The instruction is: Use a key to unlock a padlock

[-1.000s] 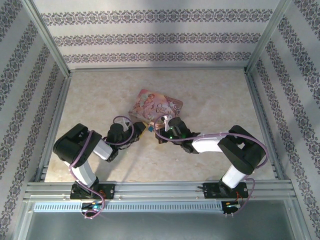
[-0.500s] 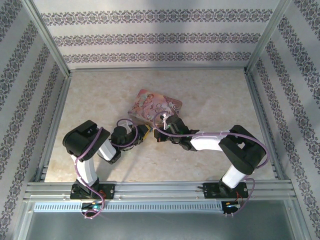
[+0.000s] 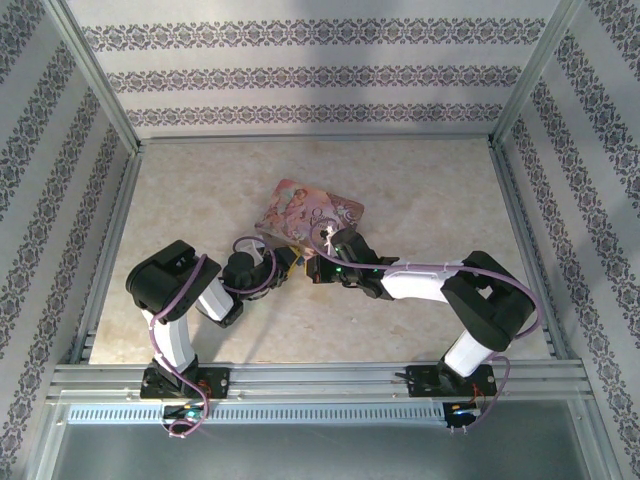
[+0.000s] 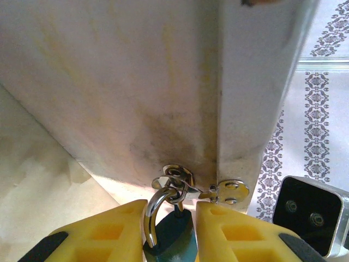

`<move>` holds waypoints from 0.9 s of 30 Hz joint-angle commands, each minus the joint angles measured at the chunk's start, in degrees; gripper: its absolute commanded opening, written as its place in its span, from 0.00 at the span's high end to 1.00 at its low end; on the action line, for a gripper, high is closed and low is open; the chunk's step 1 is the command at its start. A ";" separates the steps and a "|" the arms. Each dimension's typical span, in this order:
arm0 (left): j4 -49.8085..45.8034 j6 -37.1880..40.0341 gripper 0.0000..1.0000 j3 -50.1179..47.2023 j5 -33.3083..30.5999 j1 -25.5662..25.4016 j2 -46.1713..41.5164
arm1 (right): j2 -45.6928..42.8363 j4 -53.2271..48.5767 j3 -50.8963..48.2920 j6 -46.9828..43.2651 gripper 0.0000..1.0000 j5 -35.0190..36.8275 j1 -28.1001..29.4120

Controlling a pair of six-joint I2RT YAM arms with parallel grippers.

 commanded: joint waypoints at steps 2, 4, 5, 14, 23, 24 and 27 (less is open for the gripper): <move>3.72 -0.71 0.75 1.93 -1.20 -1.13 0.78 | -0.84 -0.42 2.14 2.26 1.00 -4.96 0.12; 3.70 -0.71 0.77 1.89 -1.52 -1.21 0.75 | -0.96 -0.76 2.15 2.51 1.00 -4.93 0.04; 3.70 -0.61 0.78 1.69 -1.70 -1.26 0.62 | -1.16 -0.85 1.98 2.64 1.00 -4.75 -0.06; -0.13 0.17 1.00 1.49 -2.78 -1.29 -3.17 | -7.97 -3.62 -1.64 -0.77 0.78 -0.47 -1.56; -14.61 1.51 1.00 3.05 -3.59 -1.38 -14.10 | -24.68 -15.67 -4.44 -19.53 0.61 11.09 -2.04; -17.86 1.65 1.00 3.57 -3.60 -1.44 -15.92 | -26.76 -16.28 -4.58 -22.17 0.60 12.78 -1.77; -30.49 2.47 1.00 5.31 -4.10 -1.46 -22.94 | -33.28 -18.57 -4.04 -30.32 0.59 18.15 -0.50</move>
